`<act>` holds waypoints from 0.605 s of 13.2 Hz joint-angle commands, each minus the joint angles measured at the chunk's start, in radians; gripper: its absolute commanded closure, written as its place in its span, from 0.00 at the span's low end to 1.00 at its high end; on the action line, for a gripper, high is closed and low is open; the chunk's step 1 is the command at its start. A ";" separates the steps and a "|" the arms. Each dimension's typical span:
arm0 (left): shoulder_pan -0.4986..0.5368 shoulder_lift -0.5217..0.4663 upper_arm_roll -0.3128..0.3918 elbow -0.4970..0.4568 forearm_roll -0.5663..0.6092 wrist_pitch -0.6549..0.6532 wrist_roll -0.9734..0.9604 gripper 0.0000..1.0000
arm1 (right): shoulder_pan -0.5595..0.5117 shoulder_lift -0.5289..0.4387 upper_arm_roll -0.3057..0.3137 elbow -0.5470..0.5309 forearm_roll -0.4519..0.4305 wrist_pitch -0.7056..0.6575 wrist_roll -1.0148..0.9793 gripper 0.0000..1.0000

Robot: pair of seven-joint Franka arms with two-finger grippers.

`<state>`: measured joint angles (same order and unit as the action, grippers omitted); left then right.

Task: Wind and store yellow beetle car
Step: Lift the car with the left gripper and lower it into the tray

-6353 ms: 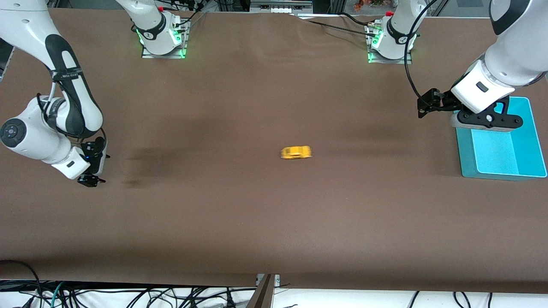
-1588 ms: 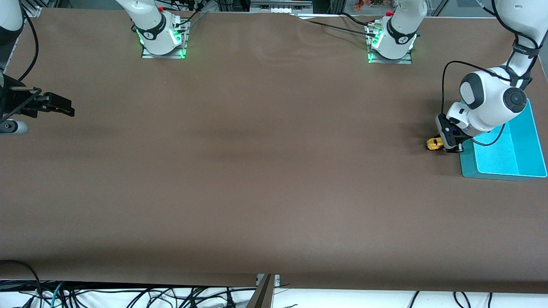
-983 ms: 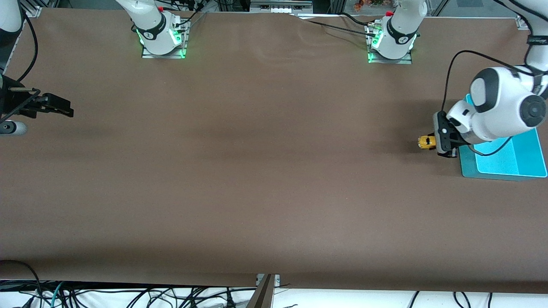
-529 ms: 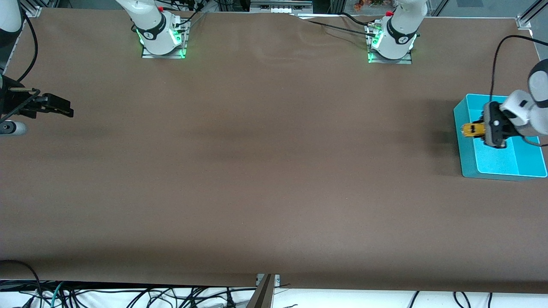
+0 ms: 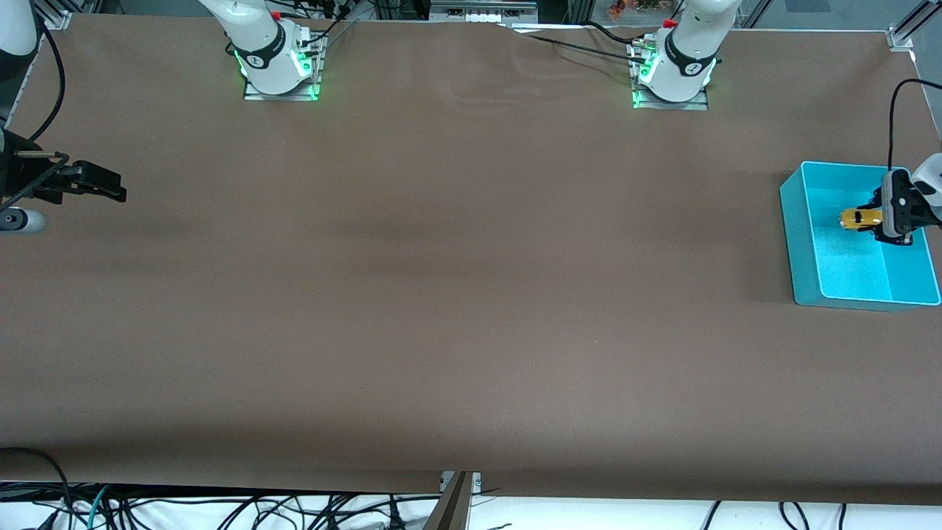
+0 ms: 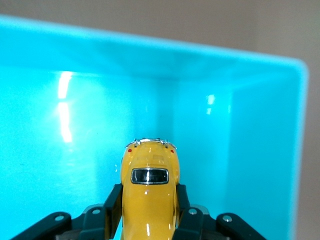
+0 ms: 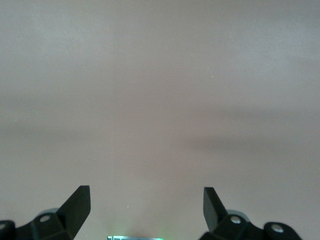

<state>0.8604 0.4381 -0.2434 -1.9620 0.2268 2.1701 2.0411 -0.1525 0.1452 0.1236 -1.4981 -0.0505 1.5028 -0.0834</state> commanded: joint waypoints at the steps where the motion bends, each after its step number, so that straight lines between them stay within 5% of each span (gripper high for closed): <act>1: 0.028 0.051 -0.016 -0.006 0.020 0.052 0.028 0.91 | -0.001 0.002 -0.002 0.012 0.014 -0.004 0.005 0.00; 4: 0.055 0.042 -0.016 -0.058 0.020 0.059 0.028 0.86 | -0.001 0.002 -0.002 0.012 0.014 -0.003 0.005 0.00; 5: 0.055 0.048 -0.016 -0.058 0.020 0.078 0.030 0.63 | -0.001 0.002 -0.002 0.013 0.014 -0.004 0.005 0.00; 6: 0.054 0.045 -0.016 -0.058 0.020 0.085 0.031 0.01 | -0.001 0.002 -0.002 0.012 0.014 -0.003 0.005 0.00; 8: 0.054 0.034 -0.019 -0.051 0.031 0.063 0.039 0.00 | -0.001 0.002 -0.002 0.012 0.014 -0.004 0.005 0.00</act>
<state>0.9004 0.5048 -0.2473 -1.9999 0.2287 2.2425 2.0594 -0.1525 0.1452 0.1235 -1.4981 -0.0504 1.5029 -0.0834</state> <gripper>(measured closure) 0.370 0.000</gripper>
